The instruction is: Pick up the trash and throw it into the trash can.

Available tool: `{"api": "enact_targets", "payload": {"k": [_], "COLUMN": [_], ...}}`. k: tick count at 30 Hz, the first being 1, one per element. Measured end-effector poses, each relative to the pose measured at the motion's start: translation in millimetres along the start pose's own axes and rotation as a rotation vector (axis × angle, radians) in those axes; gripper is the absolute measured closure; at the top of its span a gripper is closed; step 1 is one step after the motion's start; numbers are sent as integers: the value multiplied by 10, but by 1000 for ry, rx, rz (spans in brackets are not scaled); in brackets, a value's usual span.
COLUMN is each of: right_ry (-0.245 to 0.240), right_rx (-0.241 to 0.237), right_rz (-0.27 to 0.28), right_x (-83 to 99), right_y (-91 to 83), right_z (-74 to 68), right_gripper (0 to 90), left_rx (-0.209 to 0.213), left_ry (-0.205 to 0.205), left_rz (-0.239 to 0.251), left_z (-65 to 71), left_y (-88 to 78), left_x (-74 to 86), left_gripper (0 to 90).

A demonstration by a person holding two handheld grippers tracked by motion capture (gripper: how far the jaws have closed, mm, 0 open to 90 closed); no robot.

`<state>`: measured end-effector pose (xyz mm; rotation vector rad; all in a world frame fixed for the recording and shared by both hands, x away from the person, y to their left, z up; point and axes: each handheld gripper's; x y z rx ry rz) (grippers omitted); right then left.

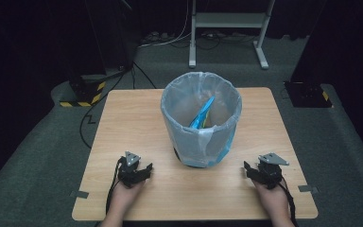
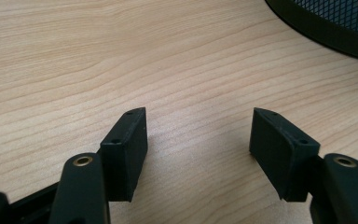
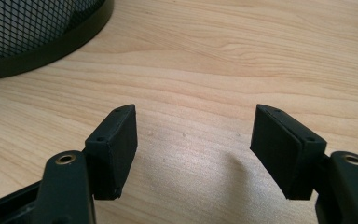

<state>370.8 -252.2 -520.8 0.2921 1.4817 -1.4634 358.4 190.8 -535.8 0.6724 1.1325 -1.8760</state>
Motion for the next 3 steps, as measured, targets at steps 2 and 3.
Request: {"api": "enact_targets", "payload": {"k": [2,3], "right_ry": [3,3], "right_rx": [4,4], "right_rz": [-5,-5], "right_x": [0,0], "right_y": [-3,-3], "right_z": [-5,-5], "right_gripper": [311,311], "left_rx": [-3,-3], "left_ry": [7,7], "left_rz": [13,13], "left_z": [23,23], "left_y": [11,11], "left_x": [21,21], "left_gripper": [367,369]}}
Point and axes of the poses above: each handheld gripper's, and its own axes: y roughly forward along the jaws, x roughly out of its underside, z roughly to its right, and after that the axes turned 12 degrees about -y, right-handed
